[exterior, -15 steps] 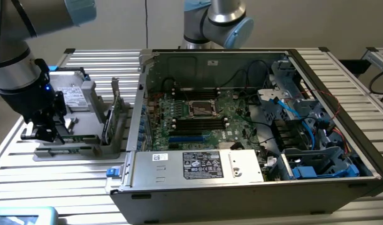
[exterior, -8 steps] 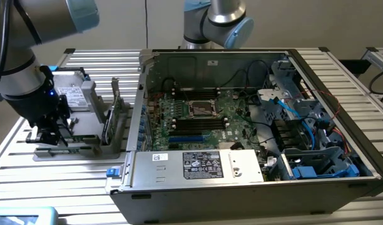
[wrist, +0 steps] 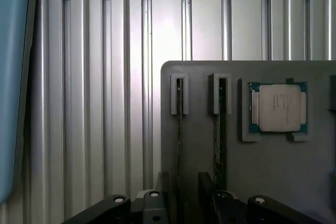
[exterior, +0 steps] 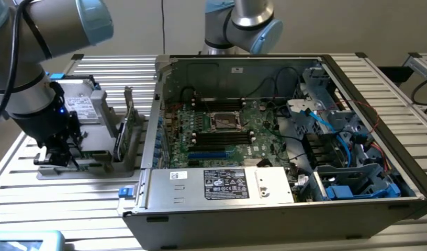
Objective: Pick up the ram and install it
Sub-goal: 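Pick up the ram and move it above insertion slot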
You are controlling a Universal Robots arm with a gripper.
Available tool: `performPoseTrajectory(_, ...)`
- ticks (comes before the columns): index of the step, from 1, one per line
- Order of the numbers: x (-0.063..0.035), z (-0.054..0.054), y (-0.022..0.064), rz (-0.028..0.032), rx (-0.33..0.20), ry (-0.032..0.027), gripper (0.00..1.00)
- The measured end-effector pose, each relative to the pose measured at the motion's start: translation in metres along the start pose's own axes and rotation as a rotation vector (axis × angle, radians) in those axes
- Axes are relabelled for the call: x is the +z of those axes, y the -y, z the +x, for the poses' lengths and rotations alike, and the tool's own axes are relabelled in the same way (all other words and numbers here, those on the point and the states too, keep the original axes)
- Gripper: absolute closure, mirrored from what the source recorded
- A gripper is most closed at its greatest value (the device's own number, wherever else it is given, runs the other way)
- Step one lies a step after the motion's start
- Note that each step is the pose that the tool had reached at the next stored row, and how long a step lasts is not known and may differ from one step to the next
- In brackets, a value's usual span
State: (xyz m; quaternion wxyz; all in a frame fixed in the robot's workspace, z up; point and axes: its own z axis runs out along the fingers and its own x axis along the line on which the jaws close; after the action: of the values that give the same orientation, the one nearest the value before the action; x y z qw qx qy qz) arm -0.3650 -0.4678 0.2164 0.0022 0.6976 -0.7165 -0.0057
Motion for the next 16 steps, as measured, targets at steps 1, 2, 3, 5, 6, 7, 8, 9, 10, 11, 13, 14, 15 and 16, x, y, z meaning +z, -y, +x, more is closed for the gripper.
performPoseTrajectory(1, 0.0018, 0.0, 0.0001, -0.0002, 0.0, 0.0, 0.64)
performPoseTrajectory(2, 0.0036, 0.0, 0.0001, -0.0006, 0.0, 0.0, 0.64)
performPoseTrajectory(3, 0.0054, 0.0, 0.0002, -0.001, 0.0, 0.0, 0.64)
performPoseTrajectory(5, 0.0084, 0.0, 0.0004, -0.0017, 0.0, 0.0001, 0.64)
performPoseTrajectory(6, 0.0094, 0.0, 0.0004, -0.0021, 0.0, 0.0, 0.64)
performPoseTrajectory(7, 0.0104, 0.0, 0.0006, -0.0024, 0.0, 0.0, 0.64)
performPoseTrajectory(8, 0.0112, 0.0, 0.0008, -0.003, 0.0, -0.0001, 0.64)
performPoseTrajectory(9, 0.0119, 0.0, 0.0011, -0.0035, 0.0, -0.0001, 0.64)
performPoseTrajectory(10, 0.0128, 0.0, 0.0016, -0.0038, 0.0, -0.0001, 0.64)
performPoseTrajectory(11, 0.0134, 0.0, 0.0018, -0.0041, 0.0, -0.0001, 0.64)
performPoseTrajectory(13, 0.0144, 0.0, 0.002, -0.0042, 0.0, -0.0001, 0.64)
performPoseTrajectory(14, 0.0149, 0.0, 0.002, -0.0042, 0.0, -0.0001, 0.64)
performPoseTrajectory(15, 0.0155, 0.0, 0.0021, -0.0042, 0.0, -0.0001, 0.64)
performPoseTrajectory(16, 0.0161, 0.0, 0.0021, -0.0042, 0.0, -0.0001, 0.64)
